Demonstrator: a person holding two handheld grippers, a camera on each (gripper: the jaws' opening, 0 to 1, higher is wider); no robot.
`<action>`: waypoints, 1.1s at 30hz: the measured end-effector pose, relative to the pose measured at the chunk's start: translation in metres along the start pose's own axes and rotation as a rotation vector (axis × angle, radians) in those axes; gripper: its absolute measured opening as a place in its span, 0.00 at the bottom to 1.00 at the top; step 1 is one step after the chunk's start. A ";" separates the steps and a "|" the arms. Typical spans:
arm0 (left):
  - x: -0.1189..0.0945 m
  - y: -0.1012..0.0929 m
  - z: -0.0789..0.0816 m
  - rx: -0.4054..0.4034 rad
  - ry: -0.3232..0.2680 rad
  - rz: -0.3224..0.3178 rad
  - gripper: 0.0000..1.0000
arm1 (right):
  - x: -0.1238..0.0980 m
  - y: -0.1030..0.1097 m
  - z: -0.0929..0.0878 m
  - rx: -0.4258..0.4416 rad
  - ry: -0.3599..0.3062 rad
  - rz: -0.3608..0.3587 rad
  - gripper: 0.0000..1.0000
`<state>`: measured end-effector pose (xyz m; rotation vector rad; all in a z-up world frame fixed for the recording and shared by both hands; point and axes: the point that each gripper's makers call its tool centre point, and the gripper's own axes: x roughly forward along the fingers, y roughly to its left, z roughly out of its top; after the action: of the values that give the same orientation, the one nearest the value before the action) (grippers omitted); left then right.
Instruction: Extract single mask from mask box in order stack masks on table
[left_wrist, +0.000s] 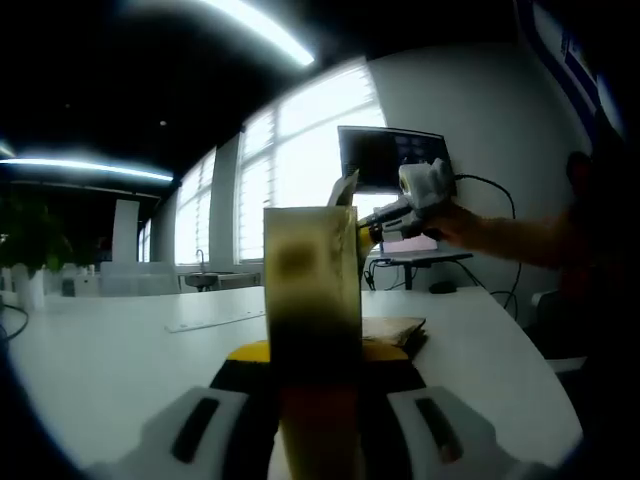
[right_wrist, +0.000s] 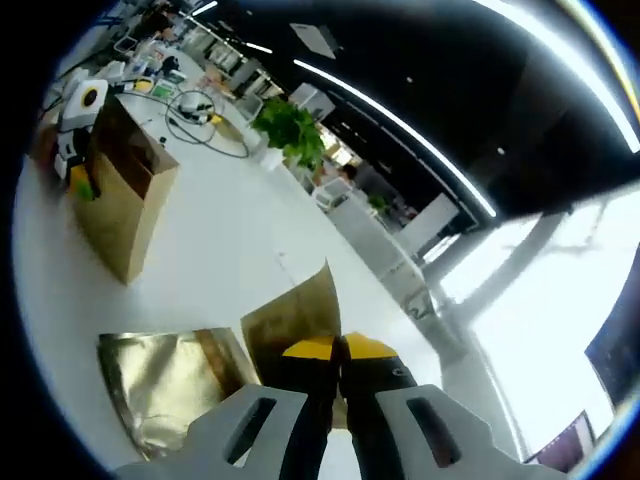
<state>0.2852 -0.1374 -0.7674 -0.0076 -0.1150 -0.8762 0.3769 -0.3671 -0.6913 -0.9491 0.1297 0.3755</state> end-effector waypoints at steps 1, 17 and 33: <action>0.000 0.000 0.000 0.001 0.000 0.000 0.31 | 0.000 0.006 0.001 -0.027 -0.002 0.005 0.00; 0.001 0.000 0.000 0.002 0.001 0.001 0.31 | -0.025 0.067 0.003 -0.155 -0.031 0.075 0.00; 0.002 0.001 0.000 0.004 0.002 0.001 0.31 | -0.036 0.131 -0.022 -0.145 -0.001 0.120 0.00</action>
<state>0.2872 -0.1381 -0.7671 -0.0032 -0.1153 -0.8751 0.2968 -0.3260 -0.7953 -1.0873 0.1602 0.5014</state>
